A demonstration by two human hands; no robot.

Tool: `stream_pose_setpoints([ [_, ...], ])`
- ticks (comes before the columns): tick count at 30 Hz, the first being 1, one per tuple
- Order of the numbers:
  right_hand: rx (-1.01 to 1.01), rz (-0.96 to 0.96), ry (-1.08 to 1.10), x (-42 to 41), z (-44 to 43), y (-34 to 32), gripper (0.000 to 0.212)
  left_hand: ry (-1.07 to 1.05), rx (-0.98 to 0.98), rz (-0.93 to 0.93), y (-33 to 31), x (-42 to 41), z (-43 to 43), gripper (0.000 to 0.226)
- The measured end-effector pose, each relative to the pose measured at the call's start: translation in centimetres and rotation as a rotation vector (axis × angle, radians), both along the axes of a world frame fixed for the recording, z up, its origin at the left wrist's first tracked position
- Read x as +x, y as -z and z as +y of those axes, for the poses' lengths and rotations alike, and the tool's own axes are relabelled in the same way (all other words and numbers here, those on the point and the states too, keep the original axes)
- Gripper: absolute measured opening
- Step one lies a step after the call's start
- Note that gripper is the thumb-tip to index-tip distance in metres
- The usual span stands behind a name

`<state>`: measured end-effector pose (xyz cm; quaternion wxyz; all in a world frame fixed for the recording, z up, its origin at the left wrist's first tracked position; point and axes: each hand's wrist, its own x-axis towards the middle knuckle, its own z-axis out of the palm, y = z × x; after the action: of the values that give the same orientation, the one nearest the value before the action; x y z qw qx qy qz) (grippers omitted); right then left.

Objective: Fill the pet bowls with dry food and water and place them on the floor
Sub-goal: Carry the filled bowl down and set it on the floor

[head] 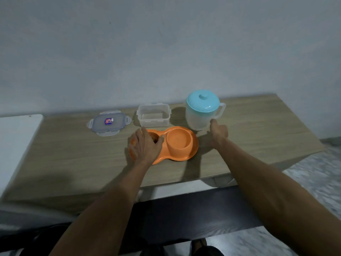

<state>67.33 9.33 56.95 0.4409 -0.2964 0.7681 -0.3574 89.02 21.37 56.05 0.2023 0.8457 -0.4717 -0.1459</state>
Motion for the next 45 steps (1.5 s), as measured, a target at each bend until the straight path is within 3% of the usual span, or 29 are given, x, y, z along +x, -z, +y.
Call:
stream_pose_setpoints([
  [5, 0.105, 0.173, -0.222, 3.6, 3.6, 2.6, 0.078, -0.204, 0.208, 0.125, 0.7, 3.6, 0.9, 0.082],
  [10, 0.124, 0.369, -0.349, 5.1, 5.2, 4.0, 0.073, -0.158, 0.271, 0.080, 1.8, 4.6, 1.2, 0.068],
  [16, 0.112, 0.425, -0.317, 4.9, 5.8, 3.7, 0.058, -0.229, 0.239, 0.159, 1.3, 5.1, 1.4, 0.054],
  [23, 0.107, 0.410, -0.236, 1.5, 8.2, 3.6, 0.057, -0.242, 0.211, 0.206, 0.6, 1.4, 3.0, 0.052],
  [32, 0.028, 0.332, -0.077, -11.9, 11.3, 1.6, 0.052, -0.162, 0.124, 0.342, -1.6, -12.0, 4.0, 0.051],
  [39, -0.025, 0.321, 0.000, -28.7, 14.7, -1.2, 0.051, -0.069, 0.100, 0.361, -2.8, -27.9, 4.6, 0.051],
  [45, -0.047, 0.329, 0.100, -43.5, 16.8, -3.3, 0.034, 0.056, 0.079, 0.393, -3.2, -42.5, 3.9, 0.052],
])
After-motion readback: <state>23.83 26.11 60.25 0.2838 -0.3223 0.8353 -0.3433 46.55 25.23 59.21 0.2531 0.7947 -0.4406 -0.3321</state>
